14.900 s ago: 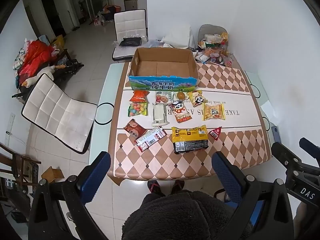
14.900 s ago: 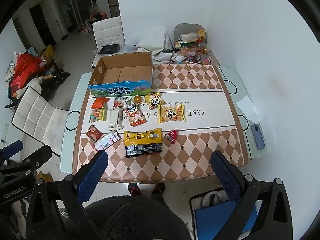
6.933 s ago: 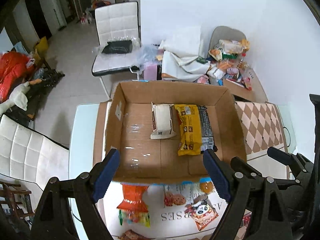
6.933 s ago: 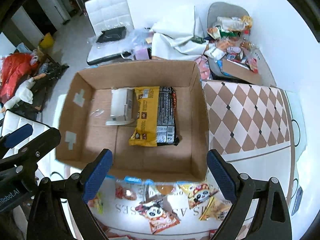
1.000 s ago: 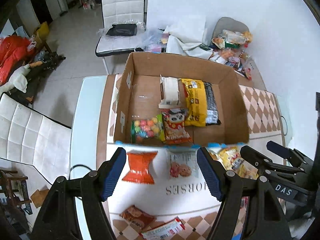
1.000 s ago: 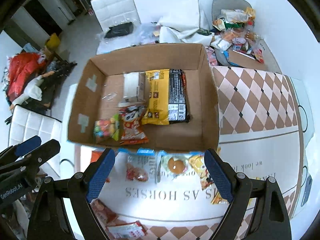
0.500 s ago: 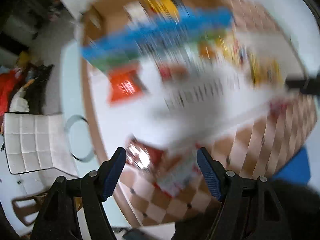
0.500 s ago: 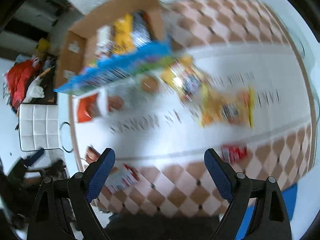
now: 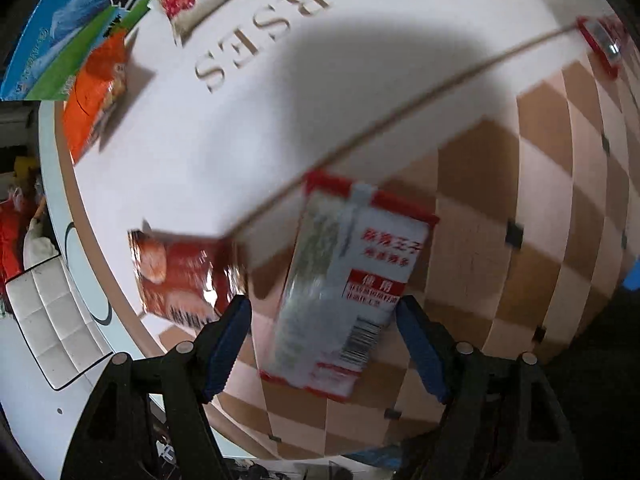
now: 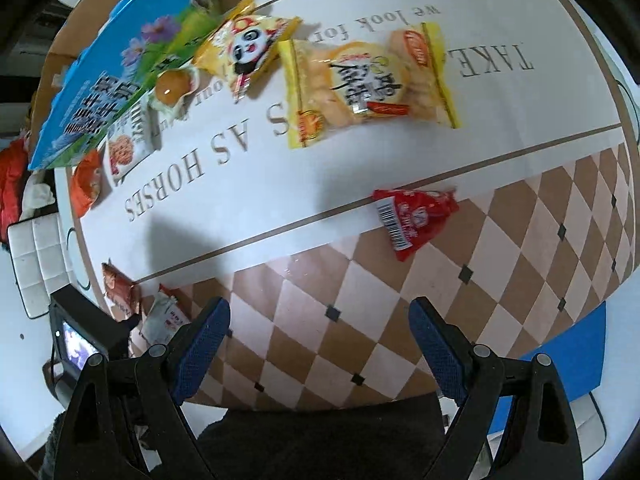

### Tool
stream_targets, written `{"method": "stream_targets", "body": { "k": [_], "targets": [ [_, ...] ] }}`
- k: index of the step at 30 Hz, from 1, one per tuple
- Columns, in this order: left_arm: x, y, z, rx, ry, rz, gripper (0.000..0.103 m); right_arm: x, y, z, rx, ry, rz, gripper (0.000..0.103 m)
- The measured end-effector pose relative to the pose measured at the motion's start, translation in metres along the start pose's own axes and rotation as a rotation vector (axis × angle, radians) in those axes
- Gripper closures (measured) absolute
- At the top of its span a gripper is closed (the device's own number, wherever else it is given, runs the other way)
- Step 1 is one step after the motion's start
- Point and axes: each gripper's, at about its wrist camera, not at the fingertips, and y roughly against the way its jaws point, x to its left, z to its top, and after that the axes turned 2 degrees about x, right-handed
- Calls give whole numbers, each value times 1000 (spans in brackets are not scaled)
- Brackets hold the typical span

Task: Organize snacks
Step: 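Grasp the red-white spicy strip pack with the left tool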

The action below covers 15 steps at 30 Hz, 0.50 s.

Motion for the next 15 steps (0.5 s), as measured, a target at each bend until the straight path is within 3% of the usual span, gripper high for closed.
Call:
{"method": "stream_targets", "body": {
  "k": [7,12,15],
  "targets": [
    [36,9,45,-23,224,-60,29,-26,12,32,-56,-77,-3,10],
    [66,16,66,-13,374,-172,29,-34,20,76,-98,-96,5,10],
    [74,30,69,-32,420,-215,29,-16,27,104,-115,57,-48,10]
  ]
}}
